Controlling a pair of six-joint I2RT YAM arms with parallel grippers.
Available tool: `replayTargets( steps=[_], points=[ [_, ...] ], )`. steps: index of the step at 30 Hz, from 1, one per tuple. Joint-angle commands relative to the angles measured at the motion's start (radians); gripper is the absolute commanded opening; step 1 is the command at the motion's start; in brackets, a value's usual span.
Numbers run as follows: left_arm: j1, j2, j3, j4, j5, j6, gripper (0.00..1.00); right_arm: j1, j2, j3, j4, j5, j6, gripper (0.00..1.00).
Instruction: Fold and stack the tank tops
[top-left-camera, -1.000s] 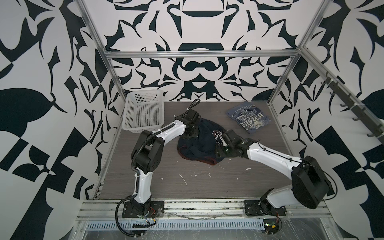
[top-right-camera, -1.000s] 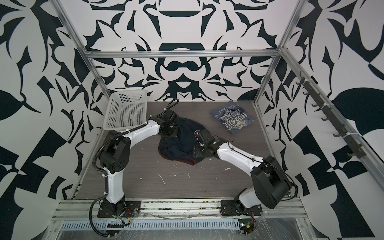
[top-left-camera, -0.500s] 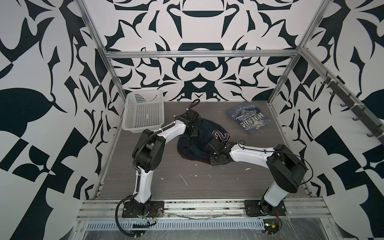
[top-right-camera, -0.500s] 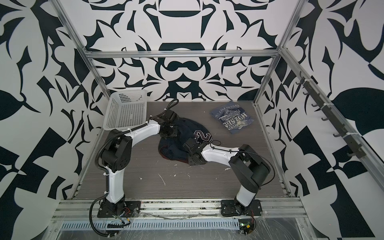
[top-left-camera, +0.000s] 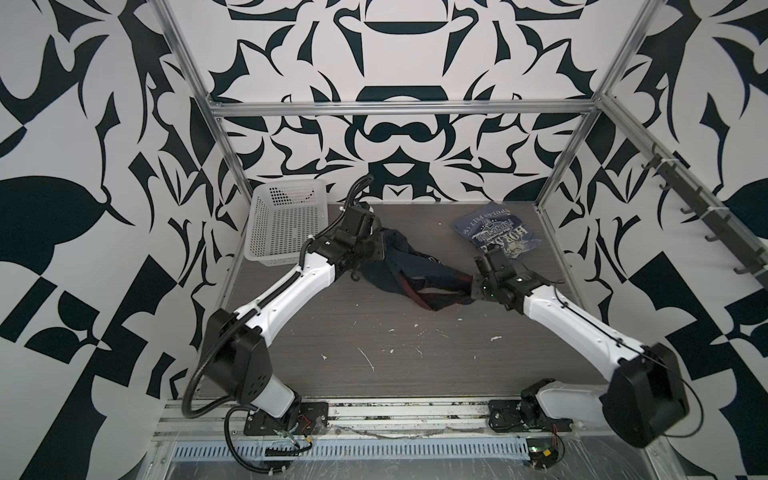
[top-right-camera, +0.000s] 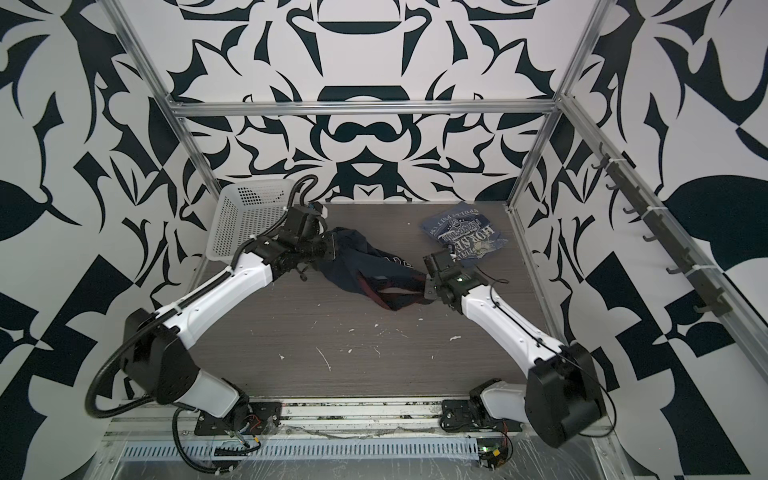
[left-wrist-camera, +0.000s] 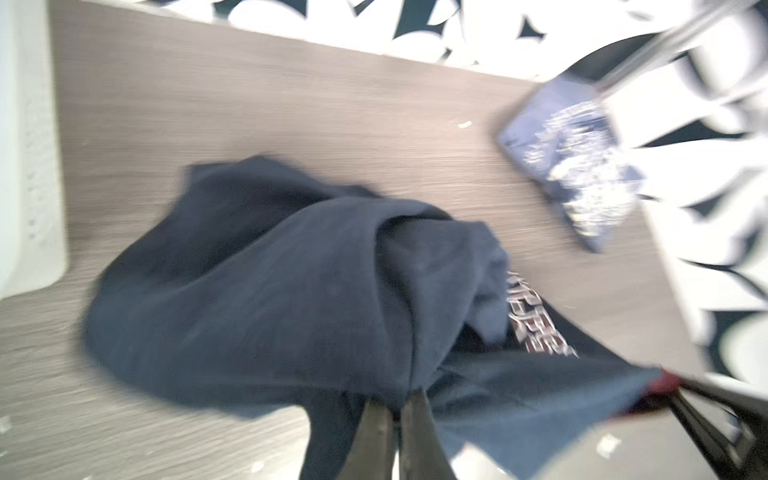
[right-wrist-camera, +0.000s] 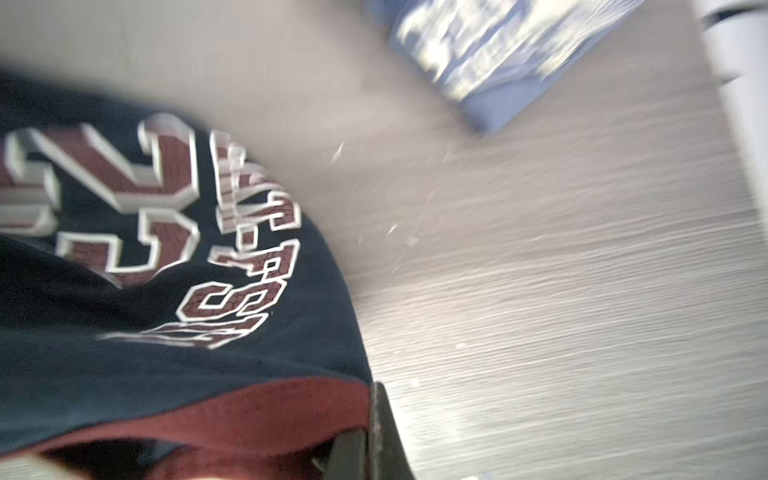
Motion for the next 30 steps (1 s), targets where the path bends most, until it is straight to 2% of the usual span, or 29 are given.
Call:
replayTargets(
  steps=[1, 3, 5, 7, 10, 12, 17, 20, 23, 26, 30],
  points=[
    [0.013, -0.085, -0.057, 0.07, 0.112, -0.037, 0.02, -0.069, -0.096, 0.067, -0.115, 0.031, -0.082, 0.0],
    [0.012, -0.102, -0.084, 0.072, 0.167, -0.063, 0.07, -0.08, -0.118, 0.107, -0.139, 0.015, -0.107, 0.0],
    [0.012, -0.088, -0.109, 0.067, 0.232, -0.081, 0.2, -0.088, -0.114, 0.132, -0.149, -0.009, -0.129, 0.0],
    [0.012, -0.043, -0.115, 0.011, 0.242, -0.071, 0.31, -0.113, -0.081, 0.133, -0.137, -0.051, -0.139, 0.0],
    [0.012, 0.022, -0.106, -0.117, 0.109, -0.058, 0.46, -0.16, 0.006, 0.136, -0.131, -0.172, -0.135, 0.0],
    [-0.007, 0.044, -0.098, -0.178, 0.057, -0.013, 0.52, -0.168, 0.052, 0.145, -0.138, -0.206, -0.131, 0.0],
    [-0.151, 0.019, -0.14, -0.215, -0.042, 0.066, 0.68, -0.17, 0.058, 0.131, -0.124, -0.22, -0.129, 0.0],
    [-0.191, 0.037, -0.154, -0.256, -0.124, 0.063, 0.73, -0.171, 0.04, 0.114, -0.124, -0.214, -0.133, 0.0],
    [-0.225, 0.09, -0.15, -0.24, -0.112, 0.058, 0.74, -0.172, 0.023, 0.093, -0.123, -0.213, -0.127, 0.0],
    [-0.264, 0.184, -0.106, -0.227, -0.143, 0.028, 0.76, -0.172, 0.004, 0.077, -0.121, -0.216, -0.12, 0.0],
    [-0.272, 0.32, -0.045, -0.221, -0.198, -0.003, 0.75, -0.172, -0.03, 0.063, -0.119, -0.208, -0.115, 0.0]
  ],
)
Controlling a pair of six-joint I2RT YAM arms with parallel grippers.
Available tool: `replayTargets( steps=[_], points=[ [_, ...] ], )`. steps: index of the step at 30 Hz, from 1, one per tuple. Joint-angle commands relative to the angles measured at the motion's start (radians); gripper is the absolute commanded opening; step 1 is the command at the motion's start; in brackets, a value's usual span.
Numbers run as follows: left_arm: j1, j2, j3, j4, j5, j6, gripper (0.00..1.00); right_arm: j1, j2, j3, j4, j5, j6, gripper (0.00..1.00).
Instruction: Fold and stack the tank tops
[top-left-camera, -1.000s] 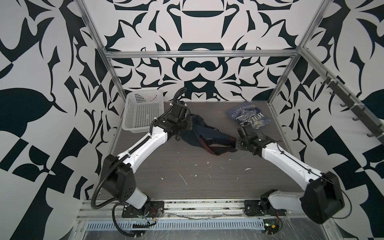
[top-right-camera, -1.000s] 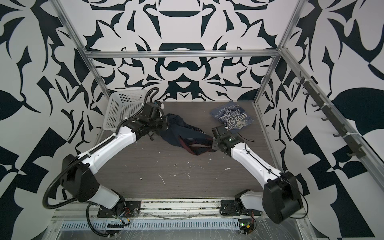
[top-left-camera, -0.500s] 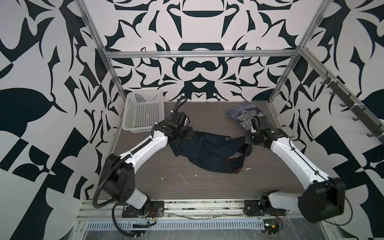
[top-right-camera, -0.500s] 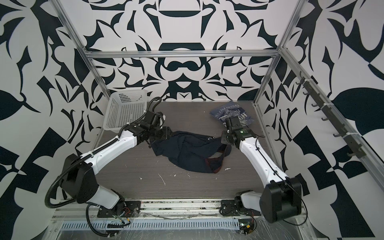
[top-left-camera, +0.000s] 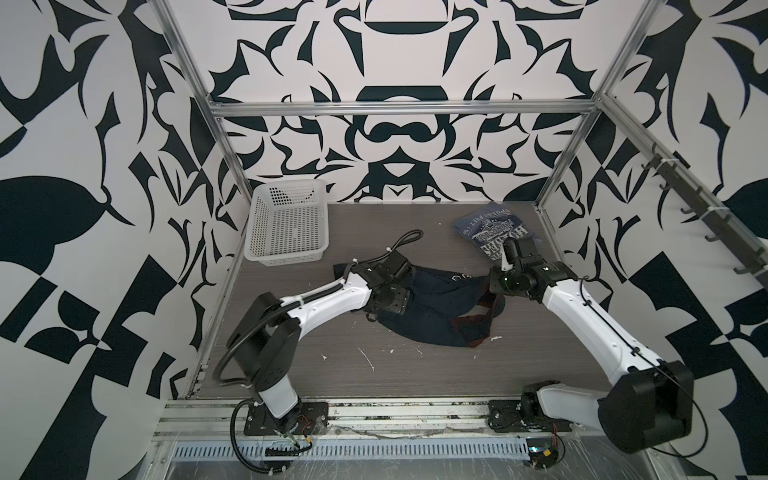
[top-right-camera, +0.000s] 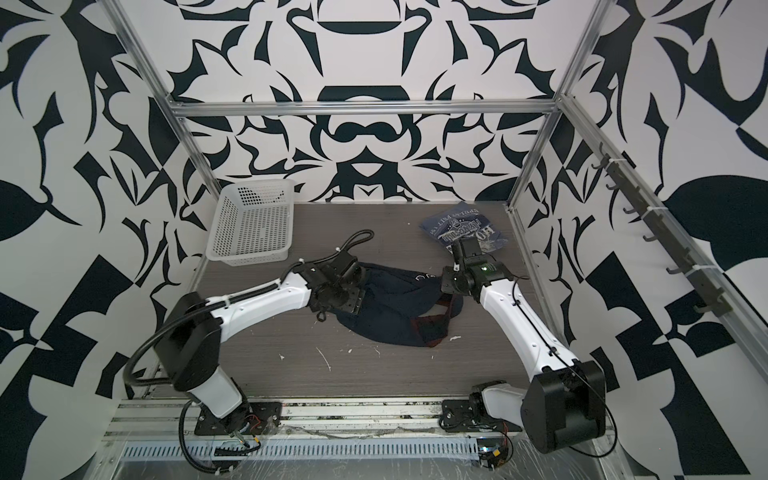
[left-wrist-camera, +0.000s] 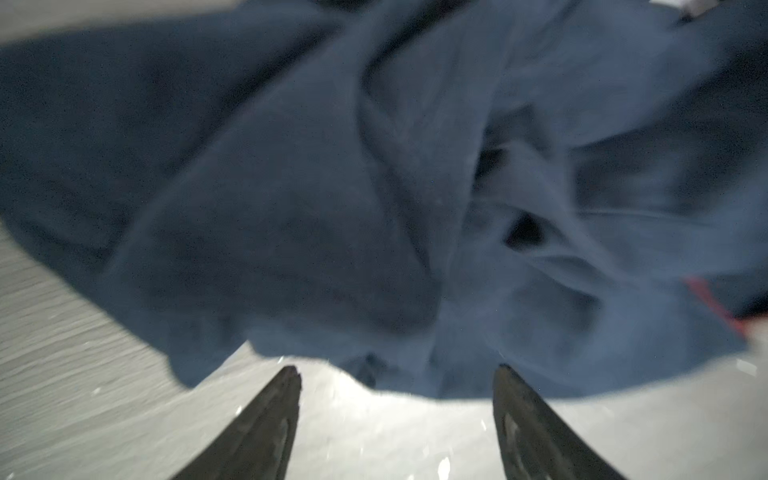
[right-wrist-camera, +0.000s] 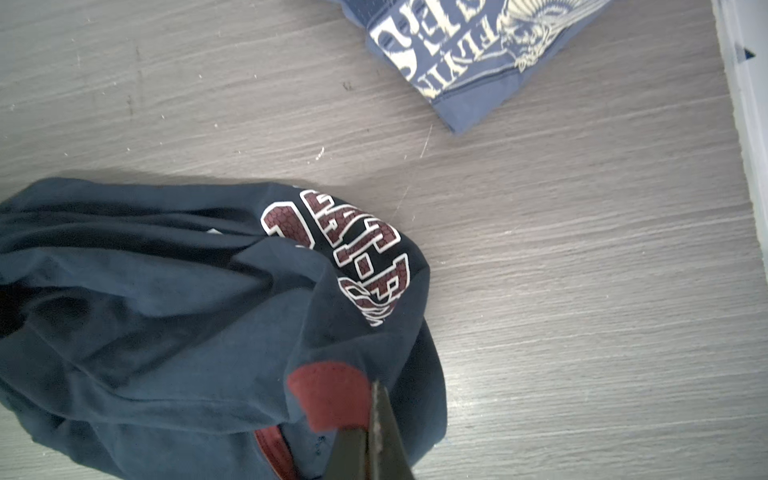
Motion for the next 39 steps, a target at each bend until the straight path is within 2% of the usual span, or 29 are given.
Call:
replayTargets(
  steps=[1, 3, 6, 8, 10, 14, 15, 19, 23, 25, 27, 31, 33, 34, 35, 37, 39],
  points=[
    [-0.007, 0.095, 0.054, -0.024, -0.077, -0.026, 0.73, -0.003, -0.049, -0.004, -0.006, 0.013, 0.007, 0.0],
    [-0.007, 0.14, 0.079, -0.03, -0.102, -0.023, 0.67, -0.009, -0.062, 0.0, -0.019, 0.041, 0.007, 0.0],
    [0.002, 0.131, 0.075, -0.018, -0.134, -0.026, 0.37, -0.023, -0.084, 0.013, -0.044, 0.094, 0.005, 0.0],
    [0.021, 0.077, 0.043, 0.004, -0.154, -0.028, 0.17, -0.041, -0.099, 0.029, -0.068, 0.125, 0.005, 0.0],
    [0.039, -0.007, 0.003, 0.023, -0.198, -0.028, 0.0, -0.065, -0.119, 0.05, -0.085, 0.125, 0.002, 0.0],
    [0.053, -0.272, -0.098, 0.076, -0.288, 0.037, 0.0, -0.084, -0.166, 0.144, -0.148, 0.124, -0.014, 0.0],
    [0.054, -0.345, -0.118, 0.089, -0.297, 0.057, 0.0, -0.085, -0.175, 0.17, -0.164, 0.162, -0.019, 0.0],
    [0.058, -0.678, -0.181, 0.145, -0.271, 0.144, 0.0, -0.088, -0.2, 0.29, -0.234, 0.18, -0.041, 0.0],
    [0.083, -0.832, -0.185, 0.148, -0.281, 0.189, 0.0, -0.089, -0.173, 0.375, -0.256, 0.17, -0.054, 0.0],
    [0.152, -0.816, -0.176, 0.118, -0.264, 0.179, 0.0, -0.089, -0.126, 0.396, -0.24, 0.144, -0.063, 0.0],
    [0.249, -0.749, -0.155, 0.085, -0.189, 0.137, 0.0, -0.089, -0.054, 0.406, -0.213, 0.065, -0.067, 0.0],
    [0.427, -0.514, -0.069, -0.026, 0.016, 0.034, 0.0, -0.089, 0.157, 0.407, -0.131, -0.059, -0.064, 0.0],
    [0.452, -0.384, -0.018, -0.078, 0.038, 0.012, 0.0, -0.088, 0.274, 0.417, -0.104, -0.093, -0.064, 0.0],
    [0.455, -0.339, 0.005, -0.097, 0.032, 0.01, 0.0, -0.089, 0.334, 0.435, -0.111, -0.107, -0.074, 0.09],
    [0.454, -0.311, 0.015, -0.103, 0.031, 0.002, 0.0, -0.089, 0.371, 0.445, -0.116, -0.098, -0.077, 0.23],
    [0.457, -0.304, 0.002, -0.078, 0.043, -0.011, 0.0, -0.089, 0.387, 0.435, -0.121, -0.029, -0.075, 0.44],
    [0.457, -0.32, -0.023, -0.044, 0.056, -0.019, 0.0, -0.088, 0.361, 0.4, -0.13, 0.056, -0.079, 0.56]
  ],
)
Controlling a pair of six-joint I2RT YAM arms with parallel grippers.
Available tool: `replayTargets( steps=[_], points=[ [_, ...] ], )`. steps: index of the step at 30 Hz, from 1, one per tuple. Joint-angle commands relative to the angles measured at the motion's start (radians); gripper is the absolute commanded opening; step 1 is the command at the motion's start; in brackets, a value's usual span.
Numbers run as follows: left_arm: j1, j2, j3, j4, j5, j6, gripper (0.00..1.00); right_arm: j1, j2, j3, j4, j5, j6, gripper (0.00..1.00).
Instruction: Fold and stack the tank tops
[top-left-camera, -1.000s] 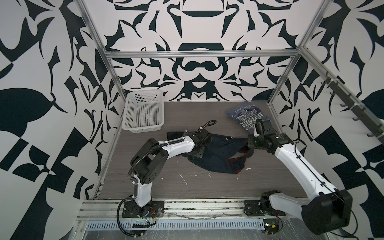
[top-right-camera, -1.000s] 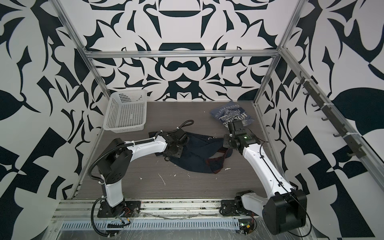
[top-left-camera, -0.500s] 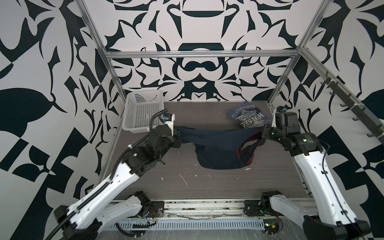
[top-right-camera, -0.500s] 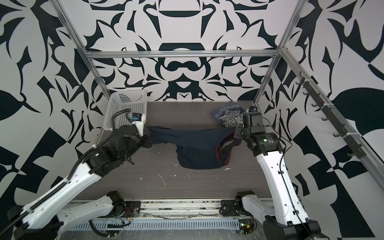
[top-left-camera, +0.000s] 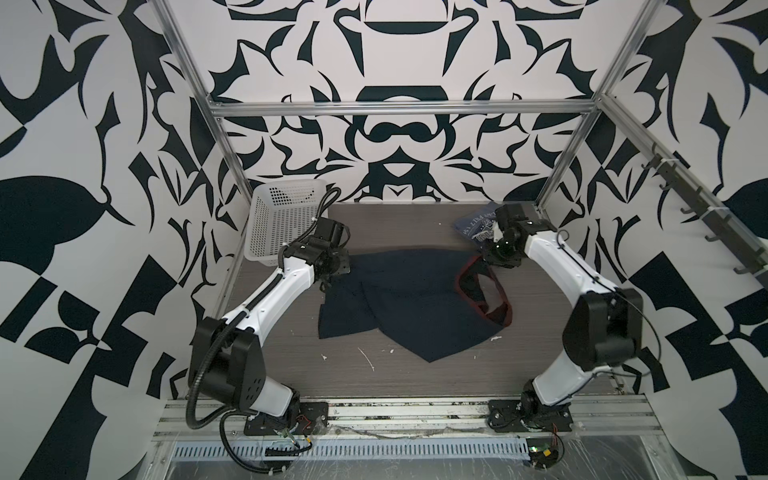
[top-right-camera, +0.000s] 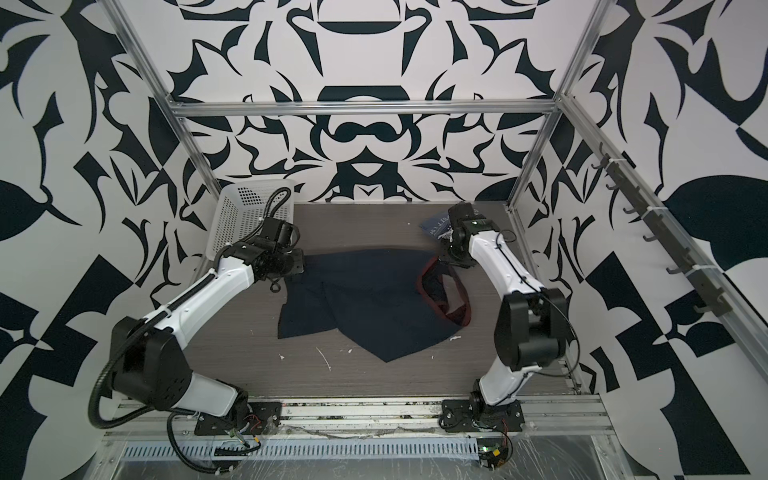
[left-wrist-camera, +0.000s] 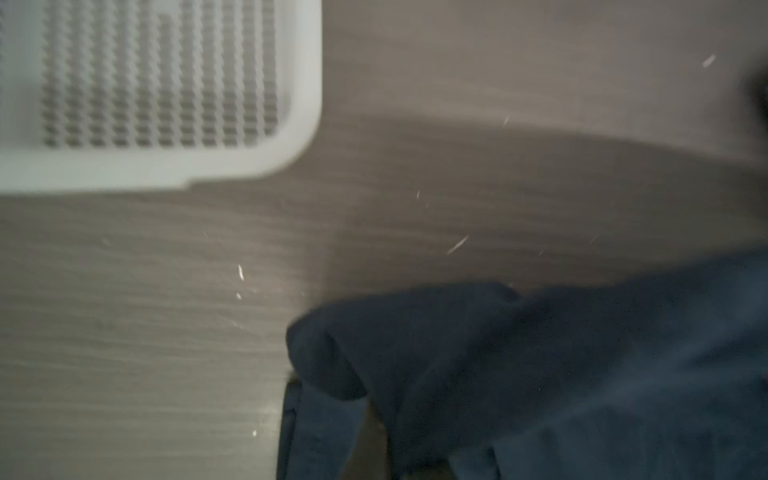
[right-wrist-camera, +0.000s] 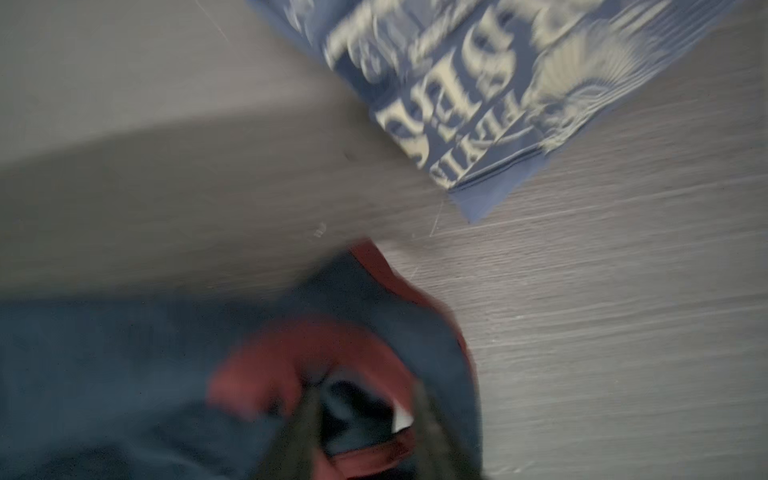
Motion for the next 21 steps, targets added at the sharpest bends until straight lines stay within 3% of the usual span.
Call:
replayTargets(
  steps=[1, 6, 11, 21],
  points=[
    [0.003, -0.068, 0.0, -0.004, 0.046, -0.041, 0.0, -0.004, -0.128, -0.027, -0.021, 0.11, -0.011, 0.59],
    [0.004, -0.074, -0.032, 0.01, 0.051, -0.04, 0.0, -0.003, -0.179, -0.214, 0.058, 0.072, 0.024, 0.6],
    [0.004, -0.071, -0.051, 0.032, 0.067, -0.046, 0.0, -0.002, -0.129, -0.271, 0.111, -0.022, 0.059, 0.55],
    [0.004, -0.076, -0.052, 0.027, 0.061, -0.046, 0.0, 0.021, -0.064, -0.362, 0.128, 0.019, 0.07, 0.46]
  ],
)
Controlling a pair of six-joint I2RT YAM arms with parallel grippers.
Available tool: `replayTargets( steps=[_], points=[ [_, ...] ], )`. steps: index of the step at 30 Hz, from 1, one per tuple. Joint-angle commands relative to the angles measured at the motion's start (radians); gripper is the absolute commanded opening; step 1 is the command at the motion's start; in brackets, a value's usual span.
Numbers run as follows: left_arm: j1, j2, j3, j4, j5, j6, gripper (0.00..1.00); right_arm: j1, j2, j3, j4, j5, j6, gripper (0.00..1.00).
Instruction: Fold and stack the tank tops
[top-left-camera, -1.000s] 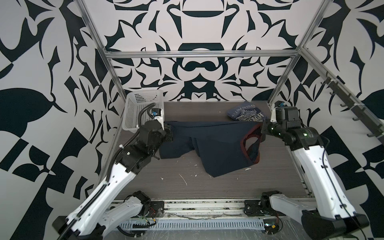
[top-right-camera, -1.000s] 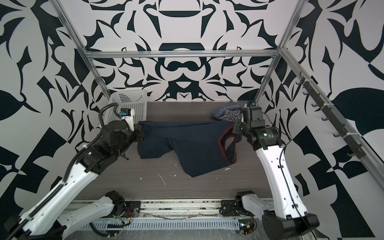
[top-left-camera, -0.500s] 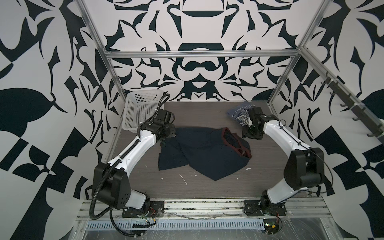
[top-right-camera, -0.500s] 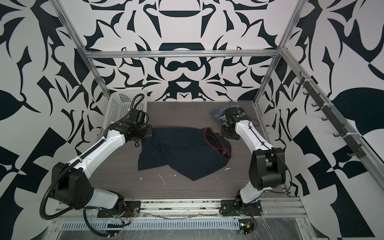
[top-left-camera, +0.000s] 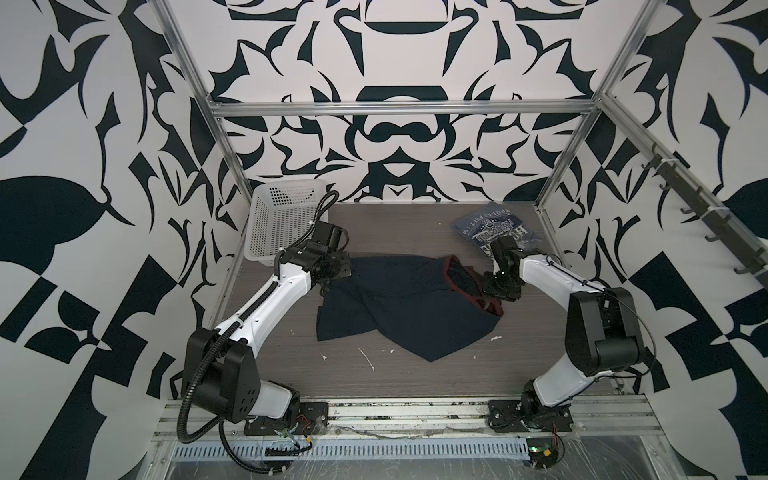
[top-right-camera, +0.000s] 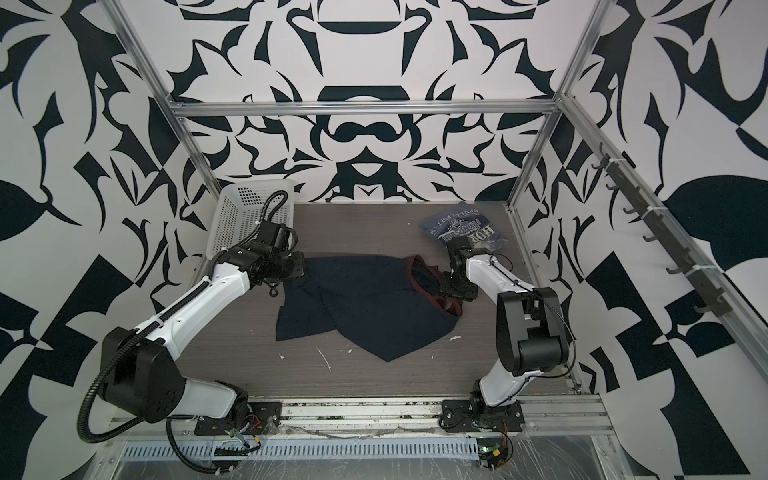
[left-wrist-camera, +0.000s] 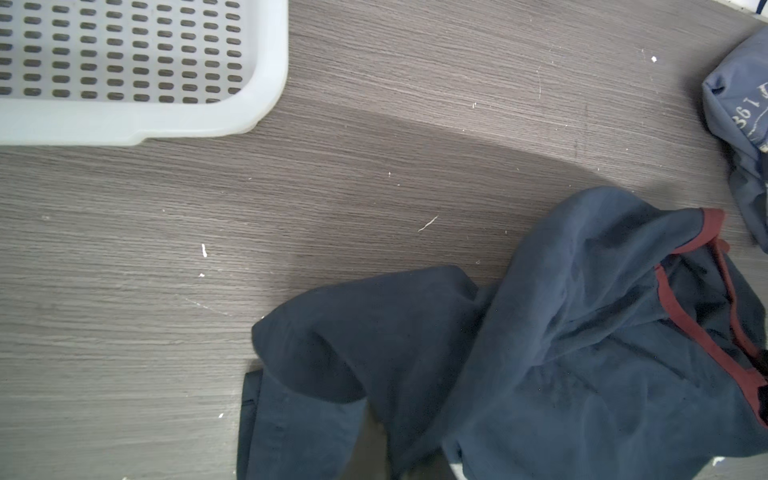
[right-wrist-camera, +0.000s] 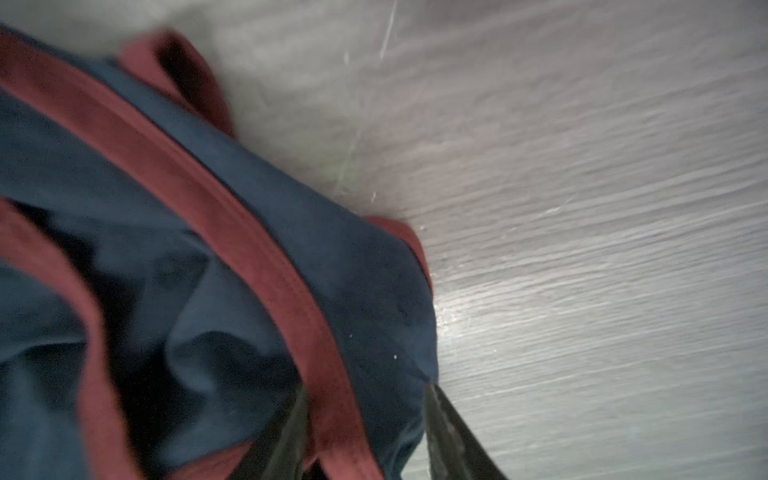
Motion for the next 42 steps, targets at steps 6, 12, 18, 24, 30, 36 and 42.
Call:
replayTargets(
  steps=[6, 12, 18, 24, 30, 36, 42],
  points=[
    [0.005, -0.011, -0.01, 0.001, 0.0, -0.011, 0.0, 0.043, -0.001, -0.04, -0.004, 0.065, 0.011, 0.45],
    [0.004, -0.035, 0.002, -0.009, -0.003, -0.015, 0.0, 0.044, -0.014, 0.0, -0.042, 0.145, 0.01, 0.17],
    [0.009, -0.141, 0.009, -0.021, -0.019, -0.012, 0.0, 0.045, -0.186, 0.046, -0.122, 0.29, 0.016, 0.0],
    [0.011, -0.415, 0.024, 0.018, -0.022, 0.005, 0.0, 0.038, -0.488, 0.217, -0.272, 0.322, 0.005, 0.0],
    [0.011, -0.665, 0.103, 0.025, -0.055, 0.031, 0.0, 0.032, -0.671, 0.503, -0.391, 0.354, -0.008, 0.0],
    [0.01, -0.774, 0.159, -0.014, 0.017, 0.007, 0.0, 0.033, -0.723, 0.684, -0.481, 0.337, -0.008, 0.0],
    [0.01, -0.518, 0.115, -0.197, 0.034, -0.073, 0.0, 0.032, -0.719, 0.502, -0.41, 0.317, 0.008, 0.0]
  ],
)
